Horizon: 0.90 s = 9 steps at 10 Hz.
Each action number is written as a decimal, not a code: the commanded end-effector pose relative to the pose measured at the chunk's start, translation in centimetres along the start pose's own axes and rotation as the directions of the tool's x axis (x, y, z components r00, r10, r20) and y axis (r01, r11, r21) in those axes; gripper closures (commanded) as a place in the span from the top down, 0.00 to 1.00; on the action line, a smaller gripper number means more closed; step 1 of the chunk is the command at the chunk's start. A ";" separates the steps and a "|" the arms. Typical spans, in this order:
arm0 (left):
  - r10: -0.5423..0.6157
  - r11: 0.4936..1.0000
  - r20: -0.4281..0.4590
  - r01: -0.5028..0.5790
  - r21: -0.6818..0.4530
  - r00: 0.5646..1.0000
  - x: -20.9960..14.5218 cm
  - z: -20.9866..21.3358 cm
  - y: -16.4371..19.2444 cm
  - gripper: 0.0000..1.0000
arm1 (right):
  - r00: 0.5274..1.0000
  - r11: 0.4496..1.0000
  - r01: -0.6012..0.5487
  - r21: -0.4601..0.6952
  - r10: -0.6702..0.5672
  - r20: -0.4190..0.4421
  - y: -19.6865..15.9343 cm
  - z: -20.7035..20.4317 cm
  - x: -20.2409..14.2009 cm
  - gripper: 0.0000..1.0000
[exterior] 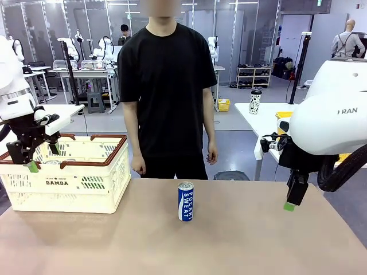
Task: Place the drinks into the Shopping basket.
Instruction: Pick up one drink and place it into the Shopping basket.
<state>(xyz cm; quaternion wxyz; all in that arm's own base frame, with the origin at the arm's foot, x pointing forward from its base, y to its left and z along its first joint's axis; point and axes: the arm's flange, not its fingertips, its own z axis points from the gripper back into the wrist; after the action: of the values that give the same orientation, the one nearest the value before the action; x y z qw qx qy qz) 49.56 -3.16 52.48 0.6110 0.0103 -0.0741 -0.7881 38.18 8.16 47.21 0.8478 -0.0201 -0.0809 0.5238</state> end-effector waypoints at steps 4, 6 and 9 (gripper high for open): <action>-0.115 0.983 0.076 0.103 0.149 0.990 9.9 -0.5 2.9 1.00 | 1.000 1.000 0.002 -0.002 -0.002 -0.005 0.0 0.2 -0.1 1.00; -0.162 0.975 0.135 0.137 0.172 0.978 15.6 -1.6 3.5 1.00 | 1.000 1.000 0.002 -0.002 -0.002 -0.005 0.0 0.2 -0.1 1.00; -0.213 0.970 0.162 0.190 0.150 0.964 20.3 -4.7 5.4 1.00 | 1.000 1.000 0.002 -0.002 -0.002 -0.005 0.0 0.2 -0.1 1.00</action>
<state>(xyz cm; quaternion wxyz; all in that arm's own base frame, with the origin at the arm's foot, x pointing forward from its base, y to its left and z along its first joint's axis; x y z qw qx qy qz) 48.52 -24.46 50.20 0.5170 -0.0057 -0.1653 -0.8399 38.13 8.15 47.34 0.8475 -0.0192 -0.0821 0.5240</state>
